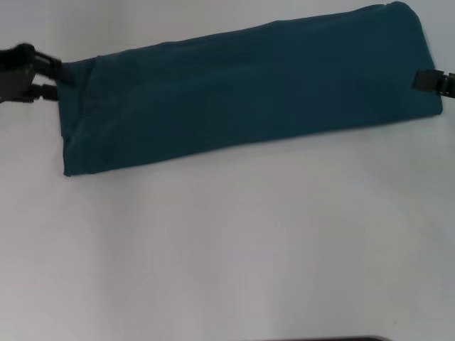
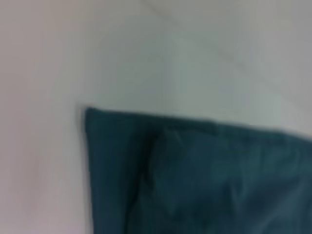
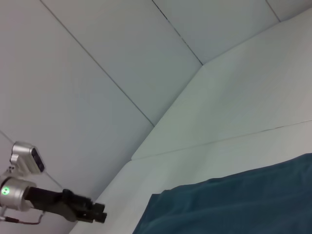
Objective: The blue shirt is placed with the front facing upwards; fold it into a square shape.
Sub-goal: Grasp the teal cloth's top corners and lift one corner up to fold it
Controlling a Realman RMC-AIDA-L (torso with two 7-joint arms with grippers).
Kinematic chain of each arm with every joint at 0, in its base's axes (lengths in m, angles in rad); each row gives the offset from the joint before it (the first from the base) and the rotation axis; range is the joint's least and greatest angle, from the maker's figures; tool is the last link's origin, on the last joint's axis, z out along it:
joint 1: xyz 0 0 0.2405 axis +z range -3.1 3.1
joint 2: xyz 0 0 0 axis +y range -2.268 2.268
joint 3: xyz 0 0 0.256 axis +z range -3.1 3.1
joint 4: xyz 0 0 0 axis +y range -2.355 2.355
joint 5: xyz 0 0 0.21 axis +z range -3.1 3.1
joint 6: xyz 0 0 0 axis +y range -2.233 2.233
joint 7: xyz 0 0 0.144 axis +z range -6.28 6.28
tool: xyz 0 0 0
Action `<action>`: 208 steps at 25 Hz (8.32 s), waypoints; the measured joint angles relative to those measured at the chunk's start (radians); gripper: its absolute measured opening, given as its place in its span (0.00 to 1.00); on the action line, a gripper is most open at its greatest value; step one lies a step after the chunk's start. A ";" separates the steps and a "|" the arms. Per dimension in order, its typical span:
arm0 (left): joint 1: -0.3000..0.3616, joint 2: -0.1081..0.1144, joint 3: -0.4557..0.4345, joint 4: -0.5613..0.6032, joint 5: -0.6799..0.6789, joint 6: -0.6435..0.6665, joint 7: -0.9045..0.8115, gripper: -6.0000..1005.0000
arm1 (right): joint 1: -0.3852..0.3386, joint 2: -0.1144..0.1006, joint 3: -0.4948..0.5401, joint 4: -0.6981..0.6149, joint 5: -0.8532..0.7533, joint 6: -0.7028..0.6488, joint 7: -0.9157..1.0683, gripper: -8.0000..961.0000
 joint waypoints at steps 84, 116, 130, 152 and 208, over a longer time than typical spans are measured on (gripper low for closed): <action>-0.068 -0.135 -0.012 0.076 0.224 -0.227 -0.098 0.86 | -0.004 0.000 0.000 0.000 -0.013 0.003 0.009 0.97; -0.119 -0.133 -0.011 0.102 0.220 -0.165 -0.091 0.86 | -0.012 0.003 0.006 0.004 -0.013 -0.005 0.002 0.96; -0.126 -0.126 -0.009 0.078 0.222 -0.117 -0.069 0.52 | -0.013 0.001 0.009 0.012 -0.013 0.001 -0.001 0.95; -0.089 -0.144 0.081 -0.087 0.227 -0.104 -0.034 0.03 | -0.009 0.000 0.009 0.012 -0.013 0.004 0.008 0.94; 0.007 -0.141 -0.078 -0.267 -0.094 0.118 0.028 0.03 | 0.340 0.127 -0.089 0.538 0.194 0.516 -0.691 0.30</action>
